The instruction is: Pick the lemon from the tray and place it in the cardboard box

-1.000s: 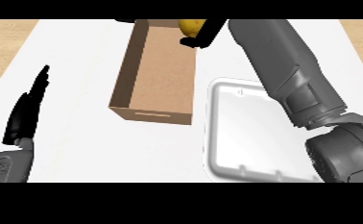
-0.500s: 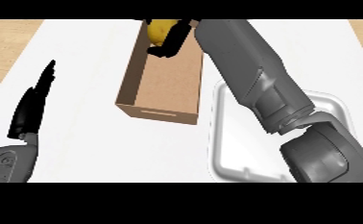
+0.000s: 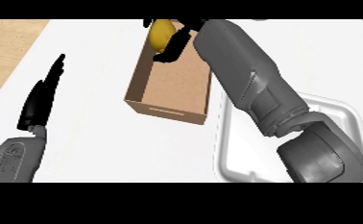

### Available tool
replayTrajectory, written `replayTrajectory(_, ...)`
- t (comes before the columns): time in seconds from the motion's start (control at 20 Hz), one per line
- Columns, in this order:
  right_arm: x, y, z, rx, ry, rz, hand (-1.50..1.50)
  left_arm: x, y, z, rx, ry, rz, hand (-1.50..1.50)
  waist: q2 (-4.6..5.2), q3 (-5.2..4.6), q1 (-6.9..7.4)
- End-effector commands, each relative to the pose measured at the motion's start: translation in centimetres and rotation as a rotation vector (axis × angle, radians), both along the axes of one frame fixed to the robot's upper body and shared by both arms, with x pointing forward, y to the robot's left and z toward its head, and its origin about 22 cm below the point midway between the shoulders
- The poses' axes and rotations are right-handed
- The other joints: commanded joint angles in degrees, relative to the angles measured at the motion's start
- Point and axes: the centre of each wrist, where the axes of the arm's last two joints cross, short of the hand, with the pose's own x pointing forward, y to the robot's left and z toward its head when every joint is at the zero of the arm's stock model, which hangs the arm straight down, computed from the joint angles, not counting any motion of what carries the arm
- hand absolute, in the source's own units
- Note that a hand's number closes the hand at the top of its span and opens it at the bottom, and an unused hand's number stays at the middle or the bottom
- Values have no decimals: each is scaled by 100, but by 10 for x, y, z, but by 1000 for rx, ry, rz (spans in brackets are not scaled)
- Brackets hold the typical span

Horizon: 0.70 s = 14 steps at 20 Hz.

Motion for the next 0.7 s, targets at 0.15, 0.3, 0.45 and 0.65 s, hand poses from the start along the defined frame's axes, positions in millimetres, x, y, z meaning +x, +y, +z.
replayTrajectory(0.15,-2,-10,-27,2,112,-36,-150,8,-20,-1,-7,-8,-28,0,47,3,151)
replayTrajectory(0.3,-1,-3,-11,91,96,-3,-150,10,-10,-4,-11,4,-12,0,22,3,106)
replayTrajectory(0.45,0,-5,-11,197,61,-11,-150,11,-9,5,1,4,-20,0,5,10,184)
replayTrajectory(0.65,1,-2,-1,346,65,-31,-150,8,-4,0,-1,4,-11,0,15,10,44)
